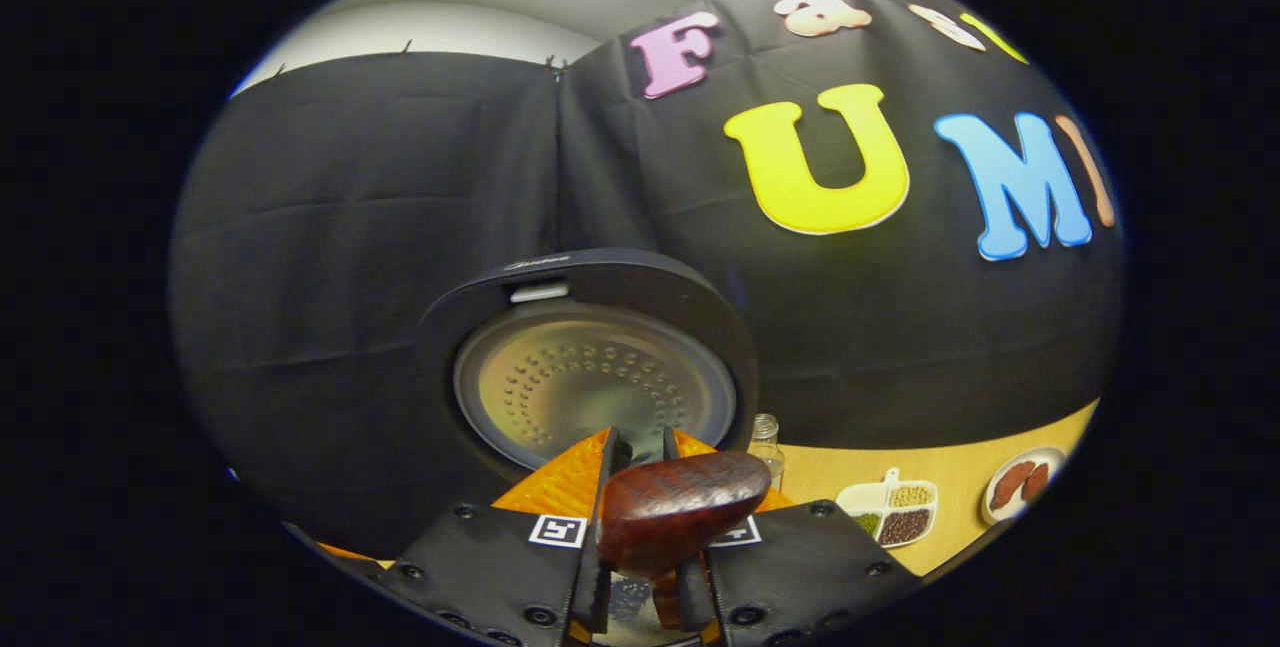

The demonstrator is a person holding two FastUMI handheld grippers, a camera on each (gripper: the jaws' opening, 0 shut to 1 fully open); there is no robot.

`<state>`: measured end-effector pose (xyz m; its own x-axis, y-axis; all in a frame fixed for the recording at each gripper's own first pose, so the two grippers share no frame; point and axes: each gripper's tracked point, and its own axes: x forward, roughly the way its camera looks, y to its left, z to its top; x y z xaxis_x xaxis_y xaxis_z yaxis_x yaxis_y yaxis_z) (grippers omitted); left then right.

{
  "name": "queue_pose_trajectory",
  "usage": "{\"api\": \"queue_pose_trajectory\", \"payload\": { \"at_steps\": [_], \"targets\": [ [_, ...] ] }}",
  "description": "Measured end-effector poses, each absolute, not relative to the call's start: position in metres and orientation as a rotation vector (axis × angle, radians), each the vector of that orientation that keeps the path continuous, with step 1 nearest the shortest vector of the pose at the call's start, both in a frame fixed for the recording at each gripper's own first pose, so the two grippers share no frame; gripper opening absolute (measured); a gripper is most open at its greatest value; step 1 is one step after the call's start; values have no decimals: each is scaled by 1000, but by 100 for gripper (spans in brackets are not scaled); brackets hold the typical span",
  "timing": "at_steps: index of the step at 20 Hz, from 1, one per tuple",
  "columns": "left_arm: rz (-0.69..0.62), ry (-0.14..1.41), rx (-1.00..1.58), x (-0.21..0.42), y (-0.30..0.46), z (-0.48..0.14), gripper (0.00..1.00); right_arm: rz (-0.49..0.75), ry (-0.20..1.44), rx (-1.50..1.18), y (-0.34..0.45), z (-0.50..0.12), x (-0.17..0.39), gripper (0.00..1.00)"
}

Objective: Close the left gripper, press the button to open the rice cooker; take a wooden spoon from the chopstick holder with the right hand, scoop a spoonful of rice and pour it into the rice cooker, then put the wooden spoon back into the chopstick holder.

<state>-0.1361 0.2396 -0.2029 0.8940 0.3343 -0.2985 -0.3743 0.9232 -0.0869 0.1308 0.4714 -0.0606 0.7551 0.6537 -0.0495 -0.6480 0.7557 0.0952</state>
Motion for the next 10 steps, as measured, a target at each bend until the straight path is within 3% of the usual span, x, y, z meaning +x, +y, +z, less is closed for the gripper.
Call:
{"api": "queue_pose_trajectory", "payload": {
  "at_steps": [10],
  "targets": [
    [379, 262, -127, -138, 239, -194, 92, 718, -39, -132, 478, -70, 129, 24]
  ]
}}
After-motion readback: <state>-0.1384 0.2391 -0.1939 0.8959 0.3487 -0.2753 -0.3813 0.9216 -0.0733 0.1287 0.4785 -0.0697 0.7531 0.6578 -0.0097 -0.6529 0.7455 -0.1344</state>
